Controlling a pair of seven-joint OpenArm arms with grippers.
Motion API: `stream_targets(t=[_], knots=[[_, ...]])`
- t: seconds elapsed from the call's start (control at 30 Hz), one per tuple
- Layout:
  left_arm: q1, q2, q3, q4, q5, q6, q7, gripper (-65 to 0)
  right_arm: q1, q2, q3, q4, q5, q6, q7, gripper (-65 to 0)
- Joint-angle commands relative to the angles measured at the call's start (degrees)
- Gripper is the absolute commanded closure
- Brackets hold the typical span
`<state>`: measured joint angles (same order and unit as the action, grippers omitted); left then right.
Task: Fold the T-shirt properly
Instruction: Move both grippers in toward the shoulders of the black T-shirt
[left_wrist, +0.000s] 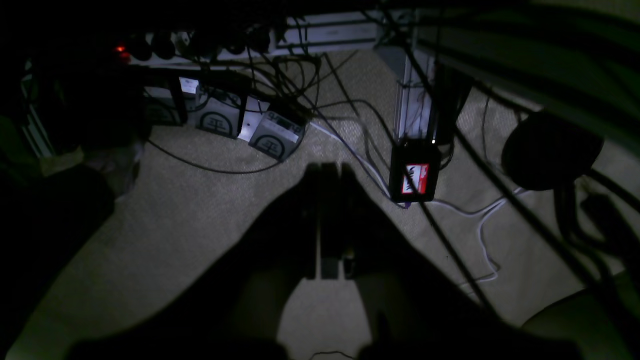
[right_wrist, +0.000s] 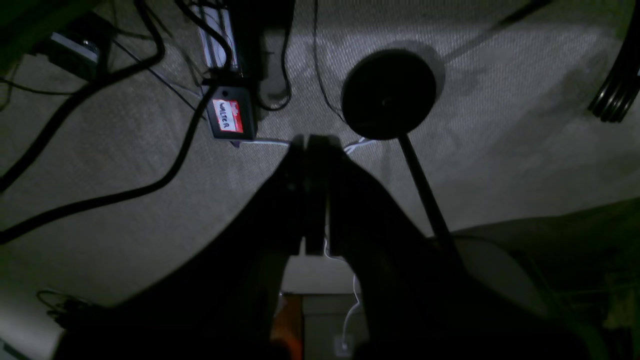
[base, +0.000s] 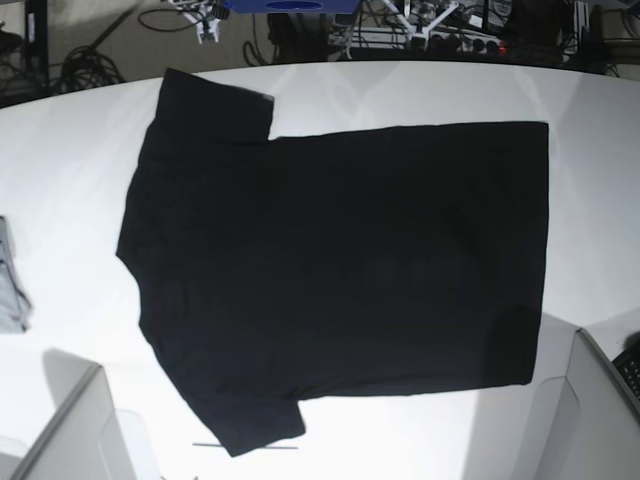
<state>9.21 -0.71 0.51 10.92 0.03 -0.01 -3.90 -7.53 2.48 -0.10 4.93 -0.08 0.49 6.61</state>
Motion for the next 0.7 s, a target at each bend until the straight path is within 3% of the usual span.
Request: stream_targets(t=[0.0, 0.13, 0.27, 0.4, 0.67], knots=[[1.38, -0.12, 0.06, 0.91, 0.19, -0.03, -0.10, 0.0, -0.51, 0.64, -0.03, 0.04, -0.14, -0.27, -0.06, 0.0], [4.63, -0.30, -0.38, 4.60, 0.01, -0.03, -0.01, 0.0, -2.71, 1.87, -0.03, 3.29, -0.14, -0.18, -0.06, 0.0], [9.82, -2.23, 0.06, 11.54, 0.19, -0.03, -0.10, 0.0, -12.03, 2.93, 0.23, 17.62, 0.03, -0.18, -0.77, 0.0], [16.85, -3.82, -0.21, 21.83, -0.43, -0.12, -0.10, 0.0, -21.79, 4.16, 0.76, 33.09, 0.21, -0.36, -5.25, 0.0], [28.72, -6.28, -0.47, 41.52, -0.43, 0.05, 0.17, 0.0, -34.89, 3.63, 11.83, 57.71, 0.21, -0.36, -13.34, 0.0]])
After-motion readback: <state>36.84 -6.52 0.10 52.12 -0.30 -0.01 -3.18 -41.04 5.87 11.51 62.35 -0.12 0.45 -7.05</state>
